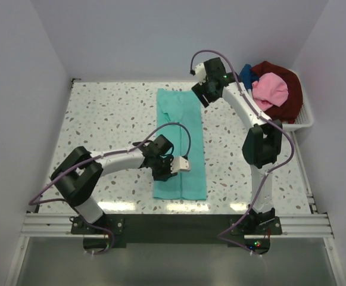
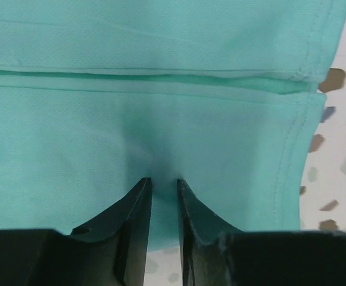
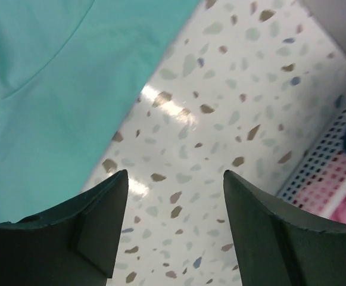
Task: Fold and stack the t-shirts
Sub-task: Fold the tshirt
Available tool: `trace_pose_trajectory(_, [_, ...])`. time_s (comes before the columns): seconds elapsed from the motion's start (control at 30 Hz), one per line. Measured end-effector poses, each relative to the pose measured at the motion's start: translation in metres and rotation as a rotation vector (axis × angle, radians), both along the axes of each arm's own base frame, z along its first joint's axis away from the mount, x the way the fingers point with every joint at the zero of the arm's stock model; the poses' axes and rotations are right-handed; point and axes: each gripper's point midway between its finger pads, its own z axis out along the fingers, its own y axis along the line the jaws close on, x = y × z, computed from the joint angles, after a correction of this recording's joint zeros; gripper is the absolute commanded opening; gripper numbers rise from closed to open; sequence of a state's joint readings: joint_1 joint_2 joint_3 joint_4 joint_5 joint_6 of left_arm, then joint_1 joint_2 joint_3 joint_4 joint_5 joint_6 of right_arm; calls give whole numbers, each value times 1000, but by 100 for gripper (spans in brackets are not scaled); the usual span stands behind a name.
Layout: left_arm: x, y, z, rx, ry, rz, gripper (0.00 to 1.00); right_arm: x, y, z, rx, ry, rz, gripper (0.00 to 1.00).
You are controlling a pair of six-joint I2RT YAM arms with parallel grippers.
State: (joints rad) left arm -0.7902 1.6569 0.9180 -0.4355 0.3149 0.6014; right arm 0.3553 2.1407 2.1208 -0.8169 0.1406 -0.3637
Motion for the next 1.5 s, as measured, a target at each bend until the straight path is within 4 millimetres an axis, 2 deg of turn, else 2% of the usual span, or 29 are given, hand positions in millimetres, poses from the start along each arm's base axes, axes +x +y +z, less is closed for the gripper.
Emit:
trace_pose_trajectory(0.07, [-14, 0, 3, -15, 67, 9, 33, -19, 3, -25, 18, 104, 24, 65])
trace_pose_trajectory(0.13, [-19, 4, 13, -37, 101, 30, 36, -39, 8, -47, 43, 204, 51, 63])
trace_pose_trajectory(0.27, [-8, 13, 50, -168, 84, 79, 41, -84, 19, -82, 107, 384, 128, 62])
trace_pose_trajectory(0.37, [2, 27, 79, -252, -21, 54, 46, -135, 21, -90, 161, 482, 249, 63])
trace_pose_trajectory(0.43, [-10, 36, 86, -278, -94, -28, 53, -175, 15, -78, 176, 485, 359, 64])
trace_pose_trajectory(0.5, [-31, 47, 83, -287, -146, -132, 58, -210, 9, -57, 177, 416, 491, 66])
trace_pose_trajectory(0.6, [-57, 59, 69, -279, -207, -274, 59, -259, 2, -32, 145, 266, 713, 68])
trace_pose_trajectory(0.67, [-72, 62, 57, -266, -239, -377, 59, -285, 2, -30, 119, 200, 843, 68])
trace_pose_trajectory(0.73, [-84, 61, 45, -256, -250, -463, 59, -314, 6, -40, 88, 166, 982, 68])
trace_pose_trajectory(0.87, [-96, 59, 25, -240, -271, -571, 59, -377, 15, -83, 35, 203, 1242, 66])
trace_pose_trajectory(0.93, [-99, 56, 19, -241, -290, -615, 58, -401, 19, -98, 10, 220, 1353, 65])
trace_pose_trajectory(1.03, [-104, 51, 11, -239, -306, -673, 57, -417, 24, -113, -35, 218, 1458, 64])
trace_pose_trajectory(1.2, [-102, 39, 6, -249, -337, -719, 53, -425, 34, -134, -133, 194, 1561, 54])
trace_pose_trajectory(1.43, [-96, 26, 5, -270, -368, -737, 49, -418, 41, -155, -215, 185, 1581, 46])
trace_pose_trajectory(1.5, [-95, 25, 5, -272, -374, -742, 44, -414, 42, -162, -239, 194, 1570, 41])
